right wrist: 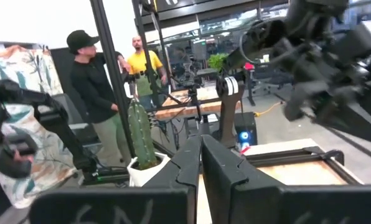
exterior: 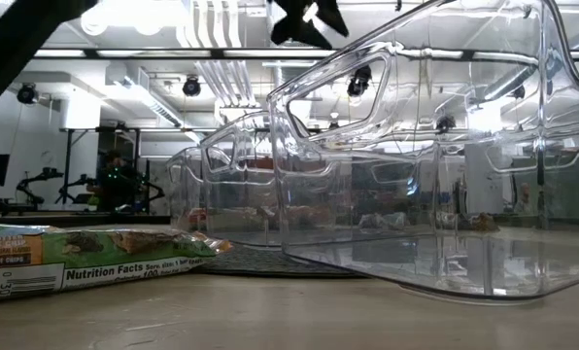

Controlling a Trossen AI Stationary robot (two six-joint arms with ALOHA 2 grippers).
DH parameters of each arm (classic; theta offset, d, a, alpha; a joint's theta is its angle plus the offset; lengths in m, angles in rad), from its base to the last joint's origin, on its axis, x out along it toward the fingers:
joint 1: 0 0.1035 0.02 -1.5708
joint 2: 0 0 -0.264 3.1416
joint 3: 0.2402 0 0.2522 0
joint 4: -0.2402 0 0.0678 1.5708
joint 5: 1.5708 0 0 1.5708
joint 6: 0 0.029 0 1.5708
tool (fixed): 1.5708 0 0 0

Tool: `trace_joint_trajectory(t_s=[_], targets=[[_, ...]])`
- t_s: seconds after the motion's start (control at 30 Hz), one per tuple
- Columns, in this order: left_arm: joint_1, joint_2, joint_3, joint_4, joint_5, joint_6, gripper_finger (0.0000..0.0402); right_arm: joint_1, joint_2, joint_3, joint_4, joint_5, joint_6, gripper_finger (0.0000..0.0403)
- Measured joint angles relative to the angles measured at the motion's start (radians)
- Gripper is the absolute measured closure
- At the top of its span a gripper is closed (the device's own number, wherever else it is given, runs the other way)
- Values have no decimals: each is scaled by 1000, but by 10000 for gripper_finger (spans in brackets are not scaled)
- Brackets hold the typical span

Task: Pick and place Granola Bars by type
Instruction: Put the blue granola bar into the middle transparent bin

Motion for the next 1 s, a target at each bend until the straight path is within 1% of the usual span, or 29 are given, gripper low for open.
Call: trace_joint_trajectory(t_s=[0.2,0.27,0.37,0.6,0.73,0.8,1.0], targets=[[44,70,0,44,3,64,168,0,16,1,2,8,0,394],[64,88,0,61,19,60,168,0,20,1,2,44,2,394],[94,114,0,67,58,31,168,0,25,0,2,79,15,394],[137,180,0,109,65,-45,168,0,32,0,0,80,4,394],[141,226,0,207,119,-77,168,0,31,0,0,80,13,394],[139,252,0,250,127,-96,168,0,31,0,0,79,13,394],[137,327,0,260,136,-131,168,0,31,0,-3,78,19,394]])
